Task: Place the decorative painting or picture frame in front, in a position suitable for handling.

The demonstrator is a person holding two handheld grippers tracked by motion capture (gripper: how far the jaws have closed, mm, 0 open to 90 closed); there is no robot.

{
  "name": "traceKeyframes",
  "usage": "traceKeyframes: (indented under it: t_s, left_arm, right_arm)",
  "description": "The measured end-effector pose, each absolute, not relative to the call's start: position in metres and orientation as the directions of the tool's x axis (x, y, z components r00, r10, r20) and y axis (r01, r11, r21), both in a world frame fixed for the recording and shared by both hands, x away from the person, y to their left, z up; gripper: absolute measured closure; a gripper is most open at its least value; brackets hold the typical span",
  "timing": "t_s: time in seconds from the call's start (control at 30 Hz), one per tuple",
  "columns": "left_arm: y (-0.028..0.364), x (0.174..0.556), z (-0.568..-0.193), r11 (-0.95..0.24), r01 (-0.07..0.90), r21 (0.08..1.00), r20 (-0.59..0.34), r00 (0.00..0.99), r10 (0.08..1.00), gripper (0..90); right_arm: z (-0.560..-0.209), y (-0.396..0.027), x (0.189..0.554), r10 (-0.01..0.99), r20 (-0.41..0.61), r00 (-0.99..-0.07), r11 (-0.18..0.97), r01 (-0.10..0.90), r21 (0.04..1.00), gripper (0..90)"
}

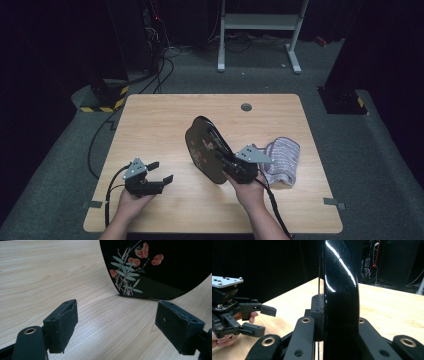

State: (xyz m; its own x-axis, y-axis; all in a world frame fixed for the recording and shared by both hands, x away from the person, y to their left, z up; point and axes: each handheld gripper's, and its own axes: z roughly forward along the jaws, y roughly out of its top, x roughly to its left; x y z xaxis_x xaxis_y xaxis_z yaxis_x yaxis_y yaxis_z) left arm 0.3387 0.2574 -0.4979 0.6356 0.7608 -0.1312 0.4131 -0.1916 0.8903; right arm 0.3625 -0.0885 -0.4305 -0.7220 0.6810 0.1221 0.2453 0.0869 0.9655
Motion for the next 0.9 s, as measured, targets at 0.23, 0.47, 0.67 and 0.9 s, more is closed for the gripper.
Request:
traceKeyframes:
  t_s: [0.23,0.47,0.67,0.9]
  left_arm:
    - [0.257,0.338,-0.498,-0.193,0.411,0.891,-0.129,0.636,0.761,18.7]
    - [0.256,0.338,-0.498,-0.195,0.413,0.89,-0.129,0.637,0.76,18.7]
    - [0.257,0.338,-0.497,-0.19,0.415,0.89,-0.135,0.636,0.76,18.6]
    - [0.256,0.337,-0.497,-0.194,0.413,0.89,-0.13,0.636,0.761,18.7]
  right_arm:
    - [-0.437,-0.092,0.36,0.668,0.13,-0.733,0.071,0.236,0.969,80.6]
    - [-0.444,-0.1,0.361,0.652,0.171,-0.738,0.03,0.251,0.968,79.5]
    - [-0.448,-0.099,0.361,0.647,0.164,-0.745,0.057,0.261,0.964,60.4]
    - [-0.471,-0.107,0.35,0.655,0.195,-0.73,0.081,0.325,0.942,53.4]
